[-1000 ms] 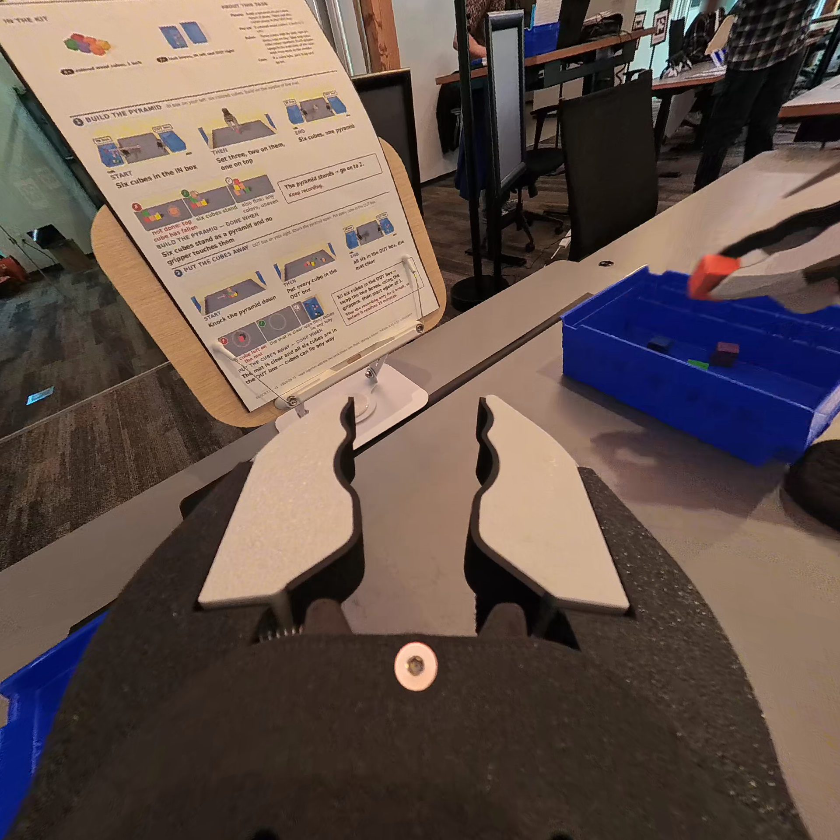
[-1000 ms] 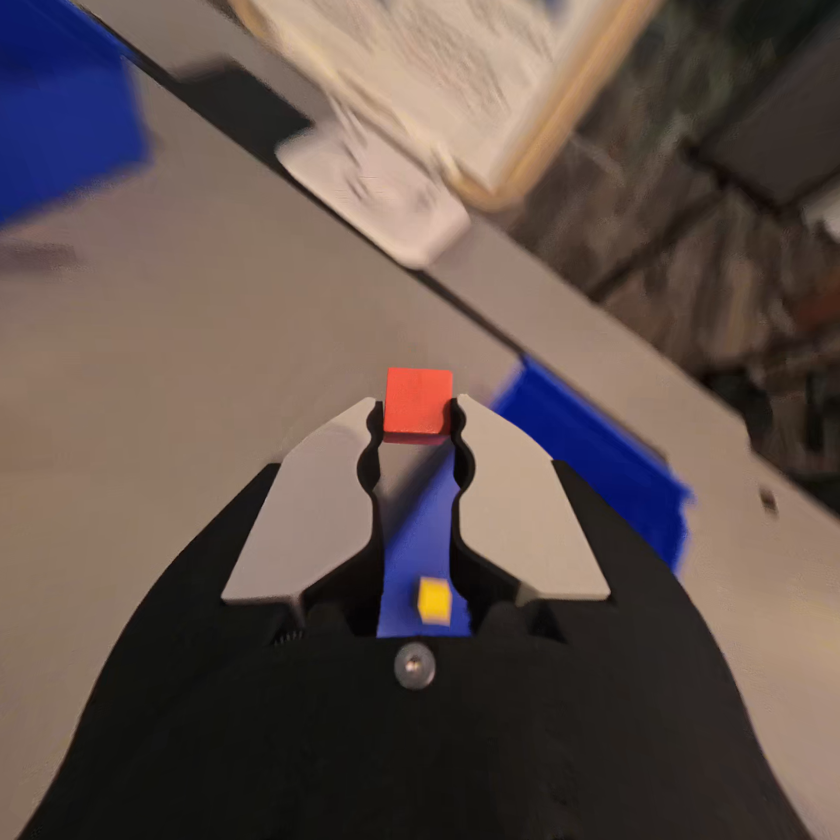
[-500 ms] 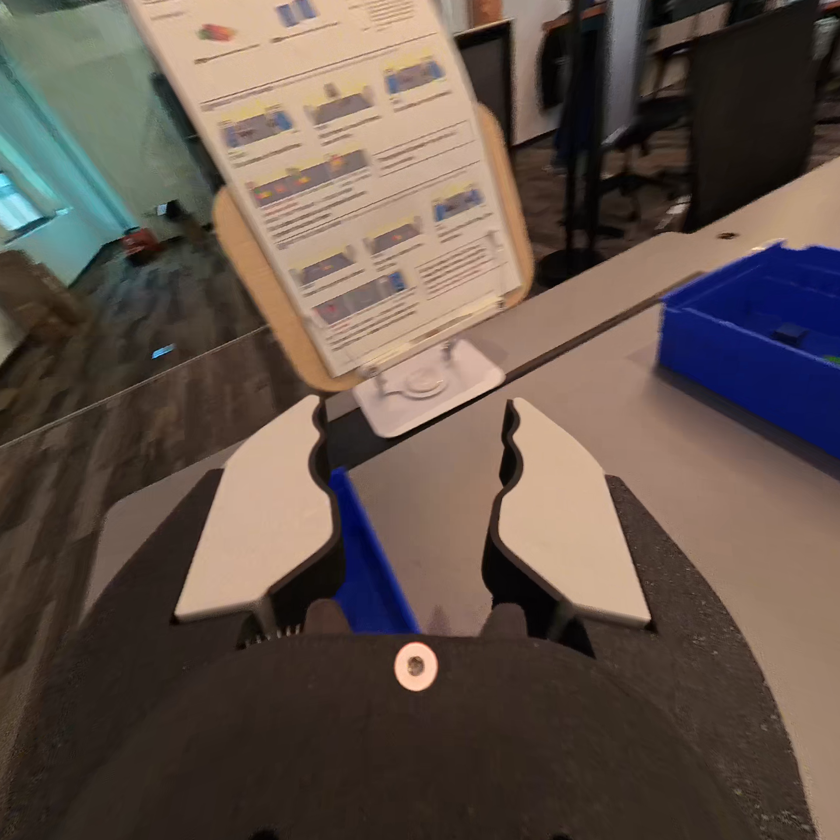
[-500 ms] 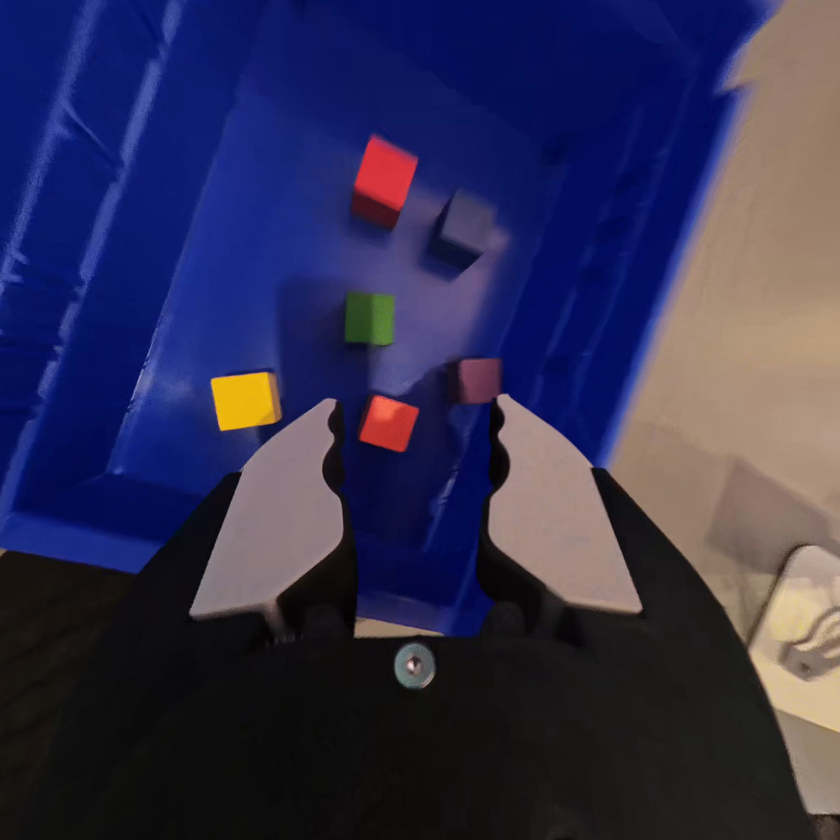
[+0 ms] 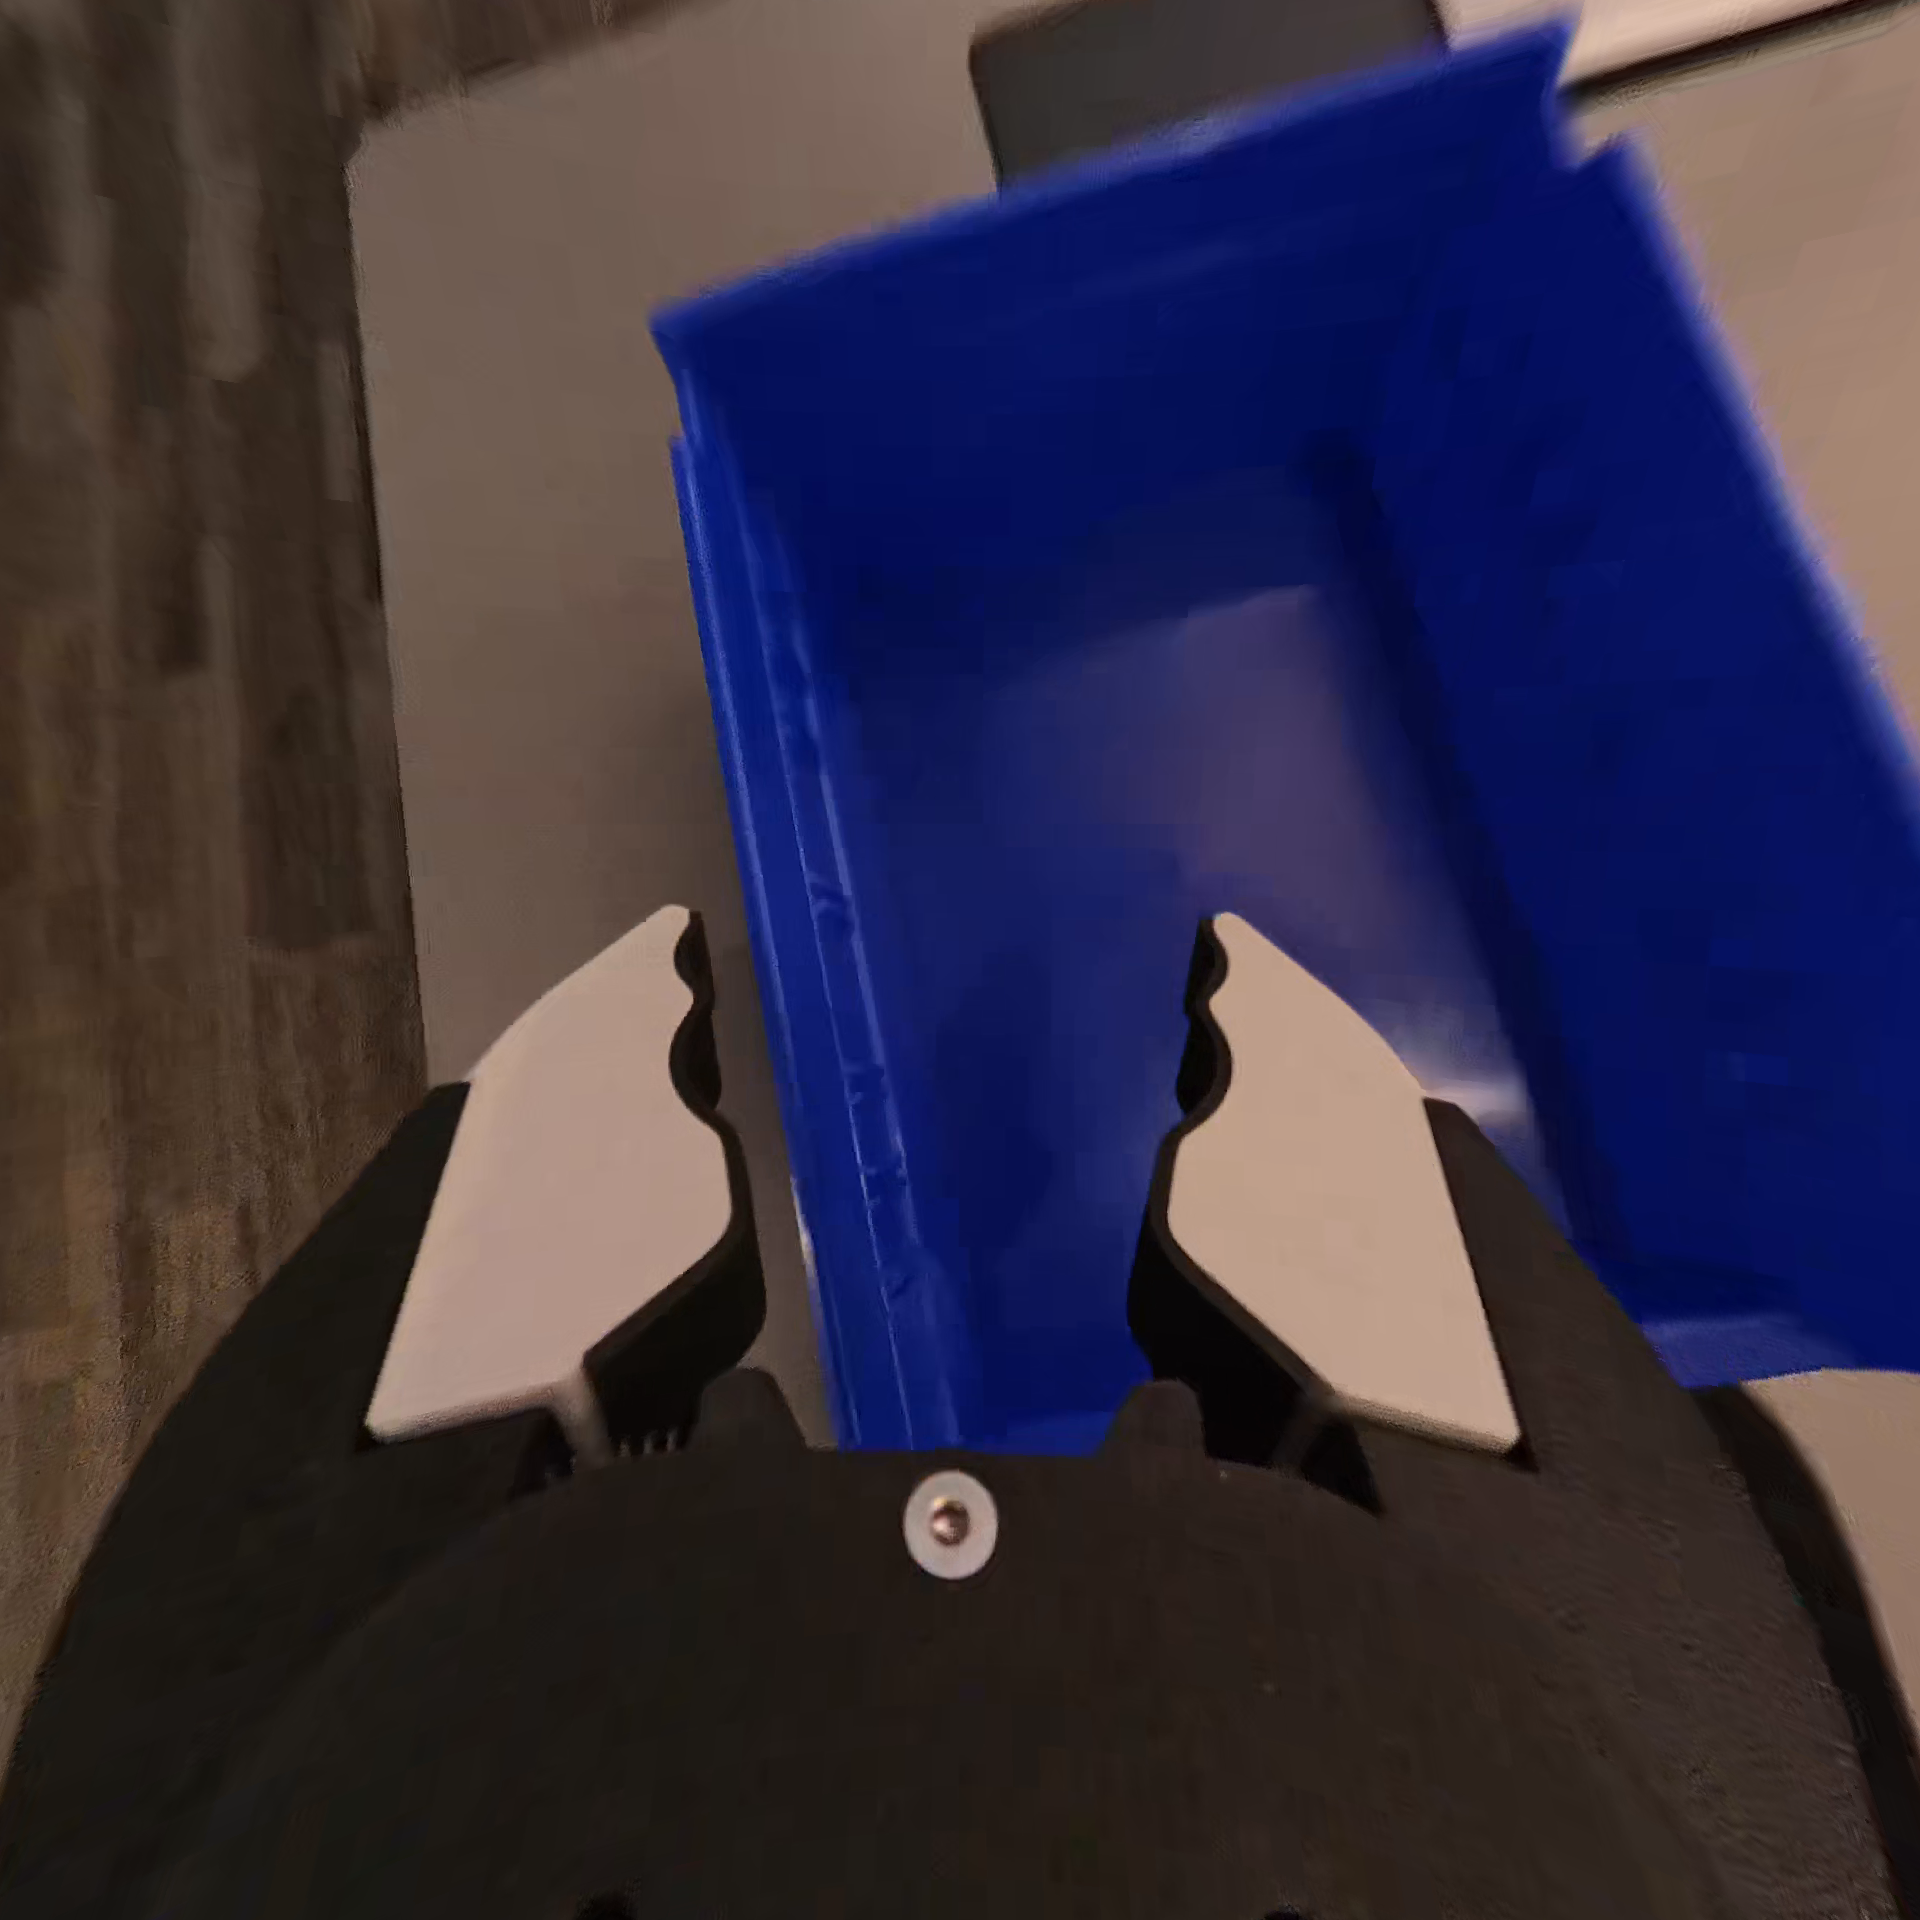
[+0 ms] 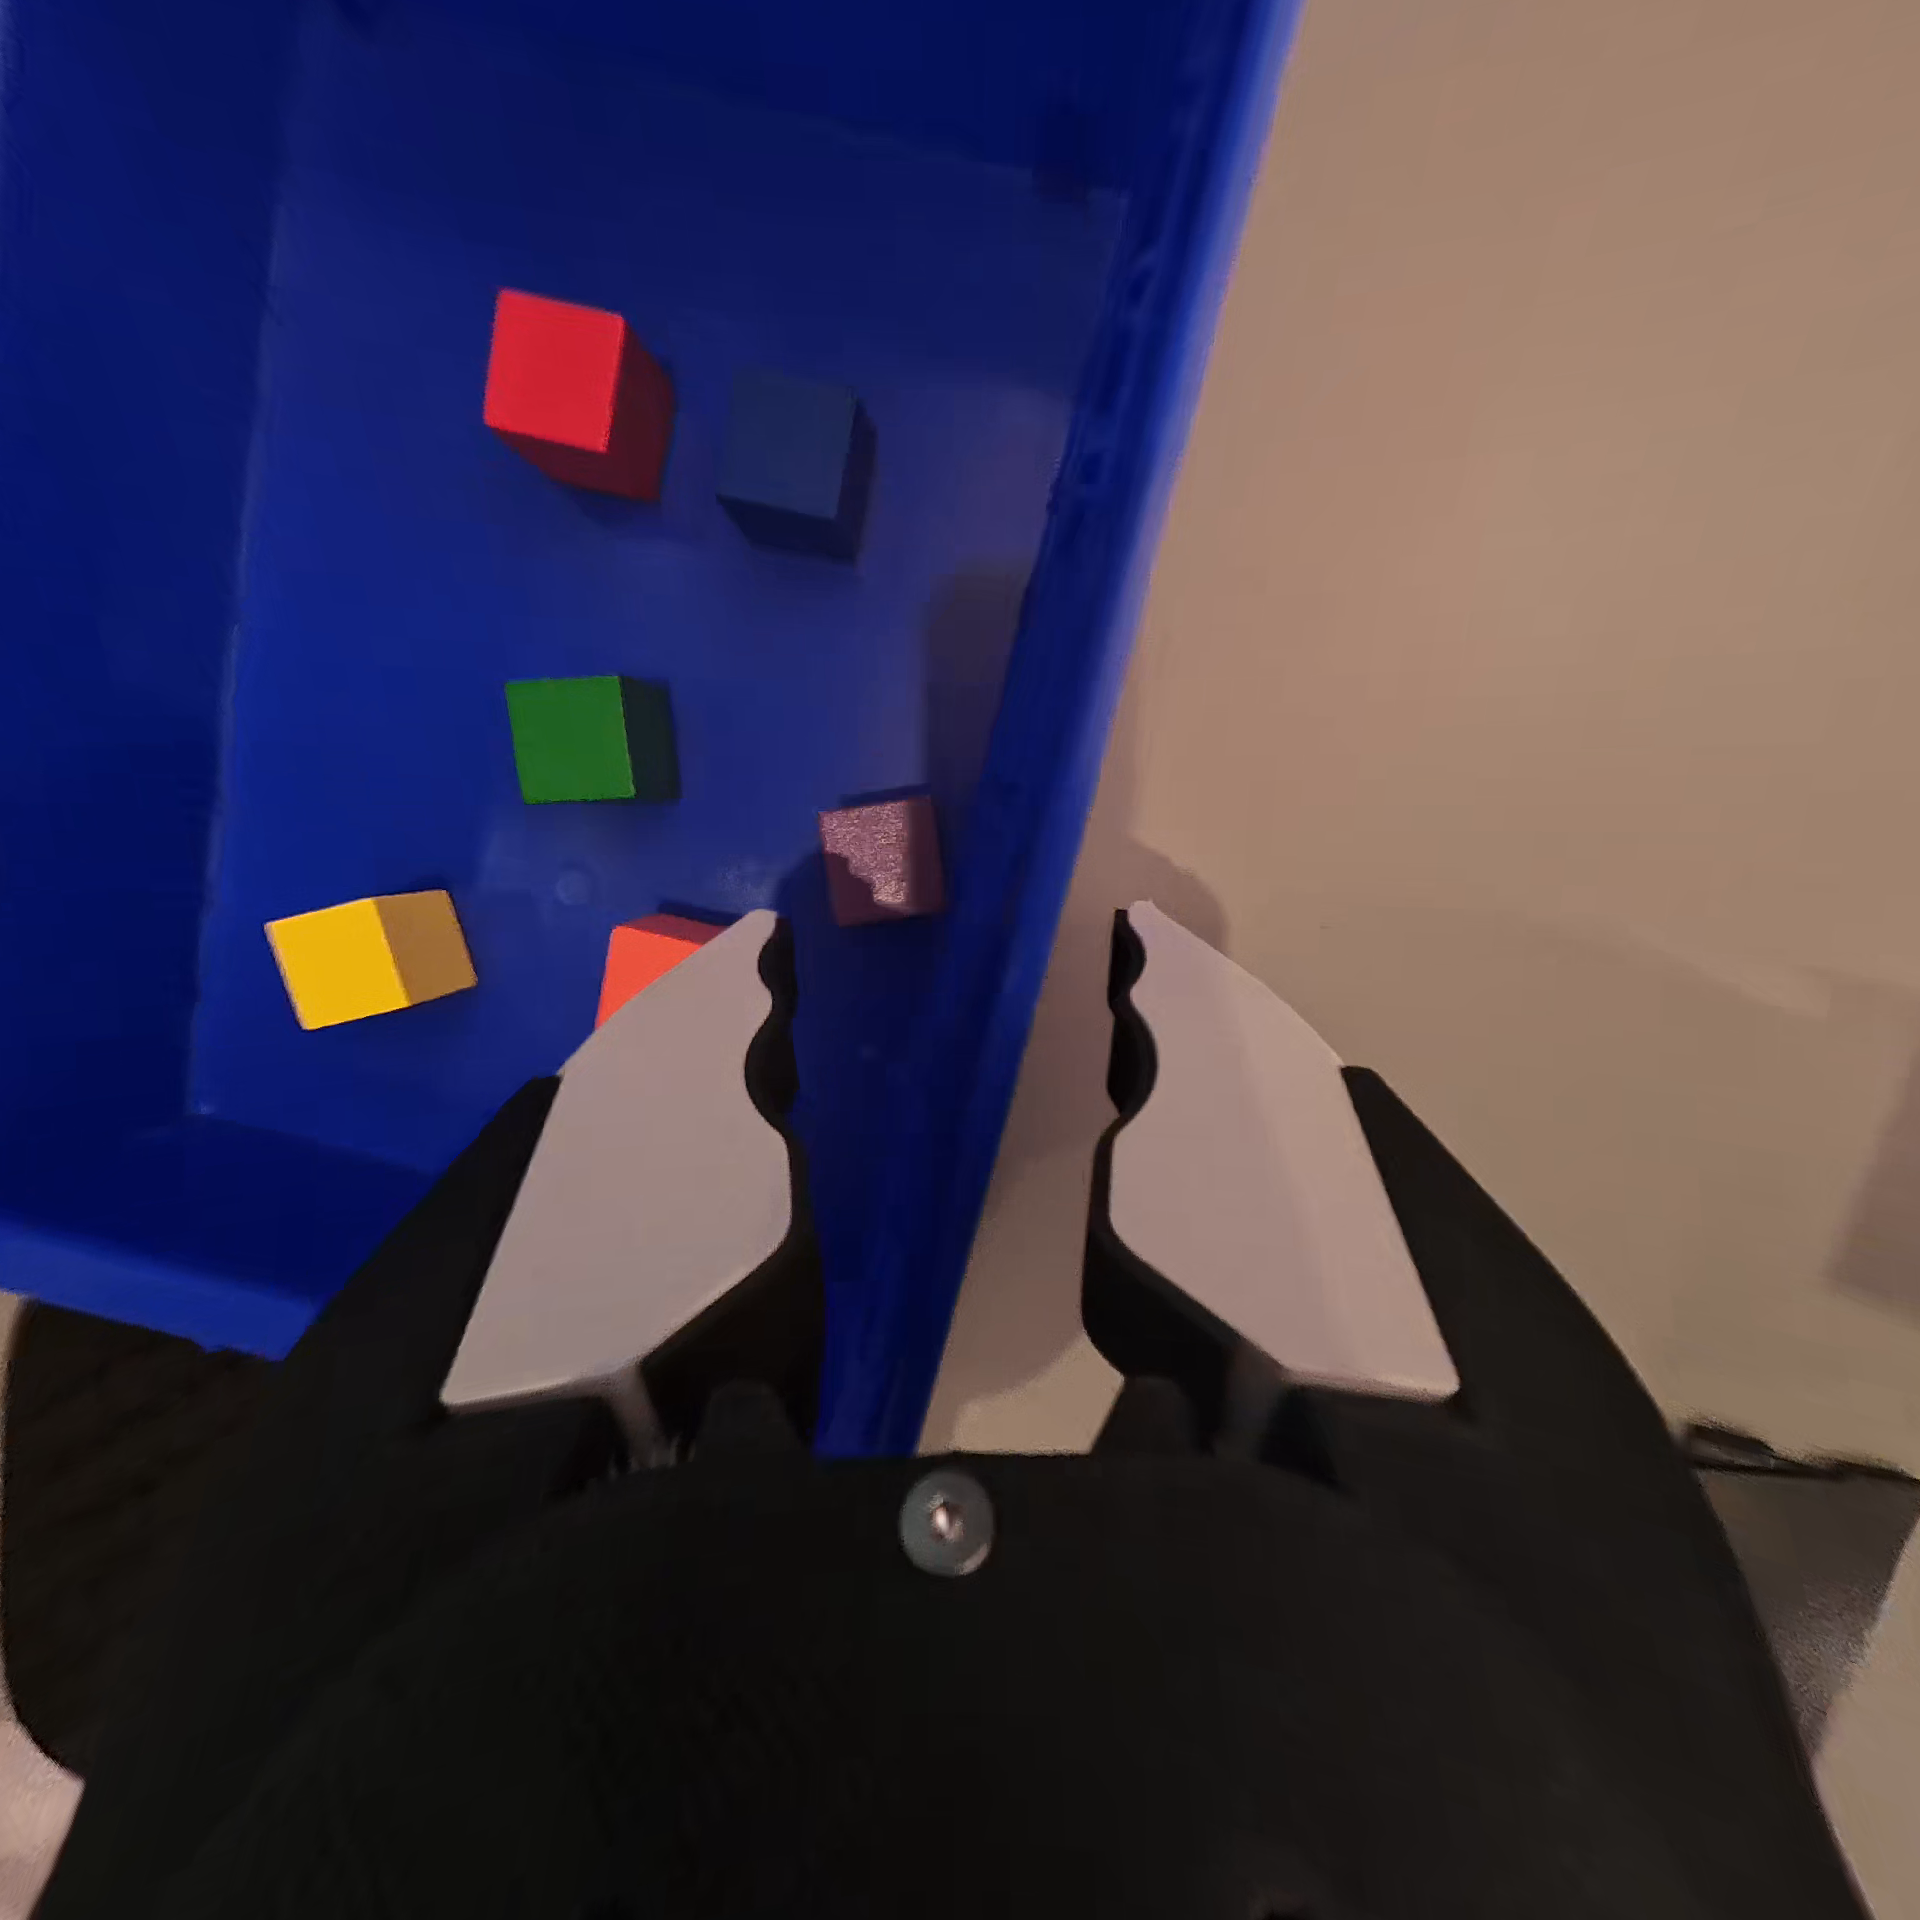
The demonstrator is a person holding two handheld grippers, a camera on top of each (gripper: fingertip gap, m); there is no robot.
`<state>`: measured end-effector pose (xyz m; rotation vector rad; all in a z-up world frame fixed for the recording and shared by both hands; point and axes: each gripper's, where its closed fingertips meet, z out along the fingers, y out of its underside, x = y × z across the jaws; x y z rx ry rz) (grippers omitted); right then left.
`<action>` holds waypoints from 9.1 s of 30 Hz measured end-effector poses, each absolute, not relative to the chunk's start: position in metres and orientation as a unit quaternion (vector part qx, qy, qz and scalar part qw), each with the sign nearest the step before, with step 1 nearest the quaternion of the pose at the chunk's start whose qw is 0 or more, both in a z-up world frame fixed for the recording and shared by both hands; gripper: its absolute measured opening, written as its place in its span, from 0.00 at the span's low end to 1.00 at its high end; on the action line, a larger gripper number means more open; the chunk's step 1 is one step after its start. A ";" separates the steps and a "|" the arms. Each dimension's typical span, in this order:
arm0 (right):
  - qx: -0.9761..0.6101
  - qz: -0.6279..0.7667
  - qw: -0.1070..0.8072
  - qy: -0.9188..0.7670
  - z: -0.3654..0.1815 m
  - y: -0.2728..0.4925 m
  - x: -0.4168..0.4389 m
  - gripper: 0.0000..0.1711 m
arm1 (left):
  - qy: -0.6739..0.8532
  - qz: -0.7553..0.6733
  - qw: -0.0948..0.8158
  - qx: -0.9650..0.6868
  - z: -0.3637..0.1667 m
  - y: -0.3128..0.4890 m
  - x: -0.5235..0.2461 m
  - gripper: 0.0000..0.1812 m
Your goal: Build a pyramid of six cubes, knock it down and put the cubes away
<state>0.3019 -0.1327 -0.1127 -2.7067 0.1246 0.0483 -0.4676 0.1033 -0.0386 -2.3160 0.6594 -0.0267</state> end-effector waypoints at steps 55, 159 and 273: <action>-0.985 0.126 0.062 0.102 -0.124 -0.063 0.180 0.04 | 0.322 -0.140 0.372 -0.859 -0.037 0.022 -0.288 0.23; -0.992 0.065 0.085 -0.061 -0.126 0.010 -0.083 0.08 | 0.248 -0.104 0.442 -0.856 -0.034 0.065 -0.511 0.30; -0.733 0.127 0.662 -0.089 0.120 -0.042 0.160 0.29 | 0.344 -0.096 0.266 -0.895 0.009 0.080 -0.336 0.17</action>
